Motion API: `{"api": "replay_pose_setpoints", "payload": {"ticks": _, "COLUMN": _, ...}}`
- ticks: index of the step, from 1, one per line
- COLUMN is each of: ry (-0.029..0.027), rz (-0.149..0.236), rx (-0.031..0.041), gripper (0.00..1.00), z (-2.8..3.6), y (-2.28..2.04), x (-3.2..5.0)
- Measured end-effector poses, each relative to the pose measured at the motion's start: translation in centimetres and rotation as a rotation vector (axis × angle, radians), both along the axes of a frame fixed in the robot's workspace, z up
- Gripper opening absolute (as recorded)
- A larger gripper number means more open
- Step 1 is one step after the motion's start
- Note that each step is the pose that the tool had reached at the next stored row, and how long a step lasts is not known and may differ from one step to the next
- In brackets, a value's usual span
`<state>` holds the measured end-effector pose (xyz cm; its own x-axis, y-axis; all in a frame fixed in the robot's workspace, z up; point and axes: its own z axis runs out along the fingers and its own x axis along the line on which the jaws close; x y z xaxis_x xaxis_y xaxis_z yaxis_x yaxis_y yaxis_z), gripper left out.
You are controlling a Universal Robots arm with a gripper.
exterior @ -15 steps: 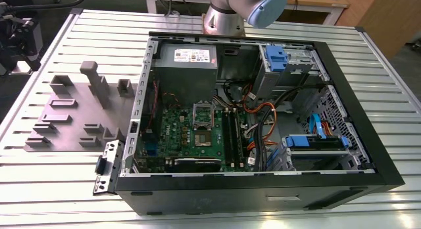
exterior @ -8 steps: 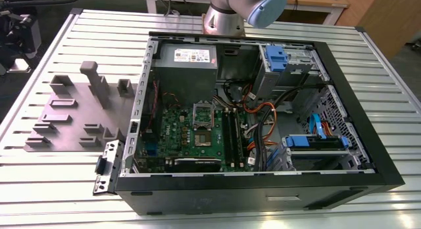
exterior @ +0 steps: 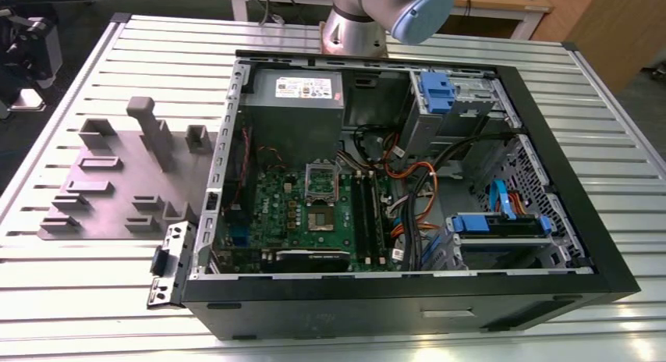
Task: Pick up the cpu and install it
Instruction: 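Pick up the cpu and move it towards the insertion slot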
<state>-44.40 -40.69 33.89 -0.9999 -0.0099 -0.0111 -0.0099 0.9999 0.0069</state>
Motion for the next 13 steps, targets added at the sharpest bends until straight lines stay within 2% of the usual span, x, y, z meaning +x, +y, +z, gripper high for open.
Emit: {"api": "replay_pose_setpoints", "payload": {"ticks": 13, "ry": 0.0000, "rz": 0.000, "rx": -0.0014, "gripper": 0.47, "z": 0.80, "y": 0.00, "x": 0.00}}
